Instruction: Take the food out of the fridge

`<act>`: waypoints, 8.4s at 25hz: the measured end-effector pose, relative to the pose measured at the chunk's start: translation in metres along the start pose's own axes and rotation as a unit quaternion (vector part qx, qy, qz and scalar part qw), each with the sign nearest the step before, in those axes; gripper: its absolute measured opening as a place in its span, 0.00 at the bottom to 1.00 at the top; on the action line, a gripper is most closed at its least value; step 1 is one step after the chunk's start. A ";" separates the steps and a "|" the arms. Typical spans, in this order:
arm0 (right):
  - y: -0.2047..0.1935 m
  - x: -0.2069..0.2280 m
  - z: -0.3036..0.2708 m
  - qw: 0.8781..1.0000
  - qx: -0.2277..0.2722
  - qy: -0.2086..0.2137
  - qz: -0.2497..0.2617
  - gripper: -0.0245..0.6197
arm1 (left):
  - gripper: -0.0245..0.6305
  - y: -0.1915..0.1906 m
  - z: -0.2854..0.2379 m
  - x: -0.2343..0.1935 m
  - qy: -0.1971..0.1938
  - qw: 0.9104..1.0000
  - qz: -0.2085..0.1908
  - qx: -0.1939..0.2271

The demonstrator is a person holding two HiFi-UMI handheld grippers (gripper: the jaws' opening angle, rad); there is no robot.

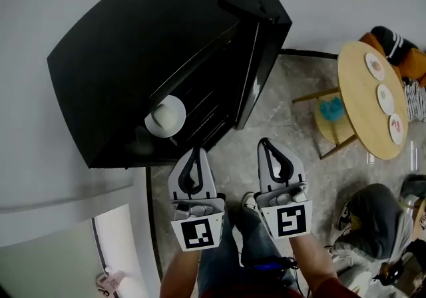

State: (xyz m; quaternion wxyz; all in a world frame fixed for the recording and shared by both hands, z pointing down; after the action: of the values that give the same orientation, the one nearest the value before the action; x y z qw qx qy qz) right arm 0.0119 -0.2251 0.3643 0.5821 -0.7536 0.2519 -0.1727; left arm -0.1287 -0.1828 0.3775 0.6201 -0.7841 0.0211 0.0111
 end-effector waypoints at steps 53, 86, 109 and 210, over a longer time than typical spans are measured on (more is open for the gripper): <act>-0.177 -0.013 -0.110 0.998 -0.018 0.055 -0.021 0.07 | 0.06 -0.175 -0.065 -0.020 0.056 0.998 0.002 0.020; -0.187 -0.117 -0.191 0.926 -0.145 0.282 -0.207 0.17 | 0.06 -0.172 -0.007 -0.068 0.113 0.993 0.022 0.021; -0.201 -0.144 -0.226 0.791 -0.203 0.342 -0.465 0.22 | 0.06 -0.169 0.001 -0.078 0.117 0.993 0.019 0.023; -0.202 -0.131 -0.206 0.691 -0.187 0.366 -0.595 0.09 | 0.06 -0.166 0.007 -0.070 0.119 0.993 0.006 0.026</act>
State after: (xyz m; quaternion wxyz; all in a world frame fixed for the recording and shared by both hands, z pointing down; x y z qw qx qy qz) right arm -0.1727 -0.2720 0.6179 0.0661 -0.7157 -0.0289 -0.6946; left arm -0.1910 -0.1369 0.5402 0.6331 -0.7635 0.0996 -0.0790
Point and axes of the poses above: the fingertips, and each gripper's own axes: z backward along the fingers, x to its right, y out of its top, the point moved 4 cm from there along z, backward along the fingers, and after that the axes turned 14 degrees about -x, right-handed, at the moved point
